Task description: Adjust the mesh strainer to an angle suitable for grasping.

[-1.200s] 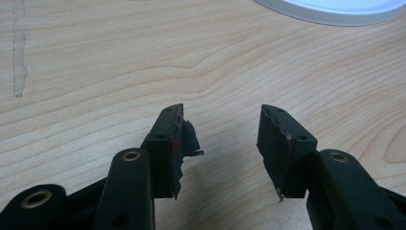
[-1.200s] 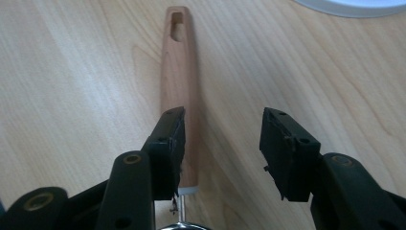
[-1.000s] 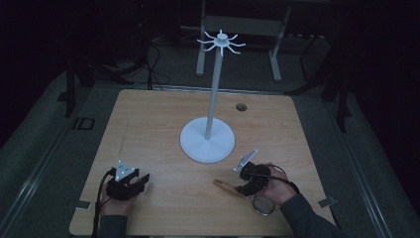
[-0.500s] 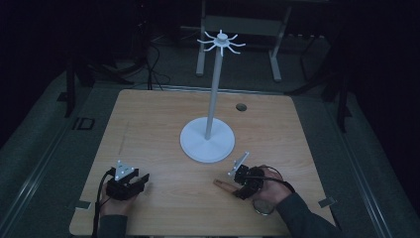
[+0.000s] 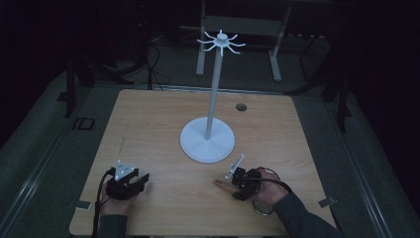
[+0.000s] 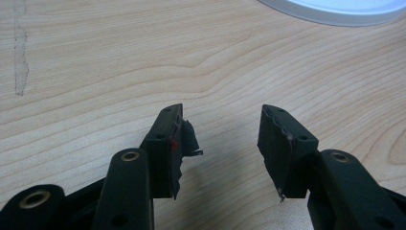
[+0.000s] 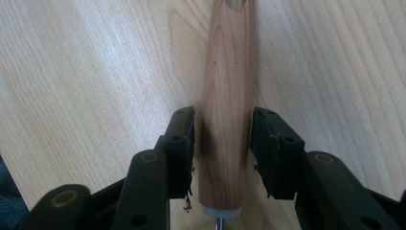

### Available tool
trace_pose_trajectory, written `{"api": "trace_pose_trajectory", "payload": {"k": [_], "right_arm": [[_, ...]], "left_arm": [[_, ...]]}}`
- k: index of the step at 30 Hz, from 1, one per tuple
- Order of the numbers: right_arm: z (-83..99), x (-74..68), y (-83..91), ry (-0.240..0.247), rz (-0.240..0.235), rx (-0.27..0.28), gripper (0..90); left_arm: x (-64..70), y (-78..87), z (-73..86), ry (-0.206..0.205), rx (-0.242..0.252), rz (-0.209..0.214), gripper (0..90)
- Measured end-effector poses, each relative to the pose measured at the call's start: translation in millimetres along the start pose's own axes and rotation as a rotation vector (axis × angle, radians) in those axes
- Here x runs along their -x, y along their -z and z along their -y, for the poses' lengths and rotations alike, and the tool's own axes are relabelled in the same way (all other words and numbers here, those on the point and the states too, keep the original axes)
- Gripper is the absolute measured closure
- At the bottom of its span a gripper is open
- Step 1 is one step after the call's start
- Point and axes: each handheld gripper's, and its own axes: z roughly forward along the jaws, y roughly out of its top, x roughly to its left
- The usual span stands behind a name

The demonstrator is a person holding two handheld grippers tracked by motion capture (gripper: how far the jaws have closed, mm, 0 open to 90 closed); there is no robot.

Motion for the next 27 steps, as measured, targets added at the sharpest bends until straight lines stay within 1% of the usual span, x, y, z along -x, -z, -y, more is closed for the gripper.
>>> {"api": "trace_pose_trajectory", "payload": {"k": [6,15,18,23,27], "right_arm": [[-1.4,-1.3,-3.3,0.010,0.005,-0.020,62.9],[-3.4,-3.8,-4.3,0.034,0.033,-0.039,66.9],[-3.3,-4.3,-4.3,0.036,0.047,-0.031,67.4],[-1.6,-3.2,-2.3,0.020,0.041,-0.011,67.5],[-1.0,-0.8,1.7,0.004,0.036,0.018,67.6]], "left_arm": [[-0.1,0.1,-0.1,0.000,0.000,0.001,51.8],[-0.4,0.2,-0.1,0.000,0.000,0.000,51.8],[-0.3,-0.6,0.0,0.004,-0.001,0.000,51.8],[-0.7,-1.6,-0.1,0.006,-0.005,-0.001,51.8],[-0.8,-1.7,-0.1,0.007,-0.007,-0.001,51.9]]}}
